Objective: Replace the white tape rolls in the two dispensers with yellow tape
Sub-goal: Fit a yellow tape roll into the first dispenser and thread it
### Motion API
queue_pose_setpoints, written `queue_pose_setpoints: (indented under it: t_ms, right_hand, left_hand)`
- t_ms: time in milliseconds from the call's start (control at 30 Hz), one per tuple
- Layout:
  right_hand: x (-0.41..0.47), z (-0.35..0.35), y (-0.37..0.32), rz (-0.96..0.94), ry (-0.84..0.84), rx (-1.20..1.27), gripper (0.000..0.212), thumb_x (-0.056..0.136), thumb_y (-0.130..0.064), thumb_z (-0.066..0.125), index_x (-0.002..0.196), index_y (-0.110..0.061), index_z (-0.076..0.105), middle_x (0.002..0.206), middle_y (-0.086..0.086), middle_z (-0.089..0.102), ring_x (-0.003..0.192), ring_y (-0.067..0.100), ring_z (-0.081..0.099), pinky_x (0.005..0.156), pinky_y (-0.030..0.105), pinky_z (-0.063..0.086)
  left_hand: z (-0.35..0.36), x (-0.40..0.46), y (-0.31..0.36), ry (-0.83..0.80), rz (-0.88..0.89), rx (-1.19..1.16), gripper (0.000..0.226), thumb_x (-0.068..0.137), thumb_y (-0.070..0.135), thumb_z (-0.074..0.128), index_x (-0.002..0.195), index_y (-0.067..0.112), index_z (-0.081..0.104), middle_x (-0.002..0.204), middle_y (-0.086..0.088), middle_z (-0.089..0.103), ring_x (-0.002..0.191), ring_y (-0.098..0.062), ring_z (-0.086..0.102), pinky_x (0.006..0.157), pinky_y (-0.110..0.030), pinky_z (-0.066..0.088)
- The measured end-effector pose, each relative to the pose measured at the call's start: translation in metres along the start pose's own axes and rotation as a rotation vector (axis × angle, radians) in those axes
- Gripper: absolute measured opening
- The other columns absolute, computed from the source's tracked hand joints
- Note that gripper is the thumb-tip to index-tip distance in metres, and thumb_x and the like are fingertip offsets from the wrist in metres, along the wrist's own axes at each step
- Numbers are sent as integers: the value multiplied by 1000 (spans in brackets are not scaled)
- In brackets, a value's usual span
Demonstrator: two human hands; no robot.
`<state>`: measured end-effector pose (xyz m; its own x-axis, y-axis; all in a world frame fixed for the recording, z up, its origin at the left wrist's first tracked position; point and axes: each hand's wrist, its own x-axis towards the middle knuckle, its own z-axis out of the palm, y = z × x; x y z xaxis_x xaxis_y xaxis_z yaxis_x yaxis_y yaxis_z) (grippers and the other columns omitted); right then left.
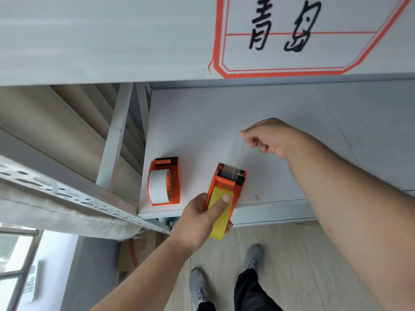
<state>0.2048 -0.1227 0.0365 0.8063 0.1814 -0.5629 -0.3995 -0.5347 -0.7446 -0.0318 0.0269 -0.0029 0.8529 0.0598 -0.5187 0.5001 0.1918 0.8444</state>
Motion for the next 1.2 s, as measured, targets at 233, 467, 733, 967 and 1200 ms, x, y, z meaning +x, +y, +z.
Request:
queue_pose_setpoints:
  t_ms: [233, 467, 733, 967, 1200]
  right_hand:
    - [9, -18, -9, 9, 85, 106, 10, 91, -23, 76, 93, -17, 68, 78, 1, 66, 63, 9, 59, 57, 22, 36]
    - [7, -13, 9, 92, 79, 181, 13, 95, -20, 71, 84, -16, 67, 73, 3, 68, 60, 10, 62, 47, 18, 40]
    - [-50, 39, 56, 188, -73, 541, 9, 93, -10, 57, 89, -15, 64, 58, 2, 63, 42, 9, 56, 40, 18, 37]
    - [-100, 100, 86, 147, -313, 890, 13, 92, -19, 66, 104, -16, 69, 77, 6, 62, 66, 18, 52, 48, 25, 44]
    - [-123, 108, 88, 142, -197, 1108, 25, 103, -26, 55, 96, -11, 74, 80, 8, 77, 68, 18, 72, 69, 31, 60]
  left_hand:
    - [-8, -27, 4, -51, 20, -2, 62, 84, 40, 77, 115, -10, 59, 85, -33, 69, 67, -27, 71, 64, -32, 59]
    - [-19, -66, 24, -92, 96, -35, 60, 76, 47, 81, 104, -3, 63, 70, -18, 68, 60, -30, 65, 59, -32, 53]
    - [-16, -73, 79, -99, 307, -148, 46, 80, 51, 76, 76, 6, 71, 60, -20, 66, 53, -28, 62, 55, -32, 55]
    - [1, -52, 103, -109, 204, -286, 51, 93, 52, 62, 77, 5, 73, 64, -14, 66, 57, -25, 62, 65, -37, 59]
    - [14, -40, 104, -33, 161, -344, 38, 101, 38, 57, 84, 12, 80, 67, -13, 67, 57, -25, 61, 76, -41, 55]
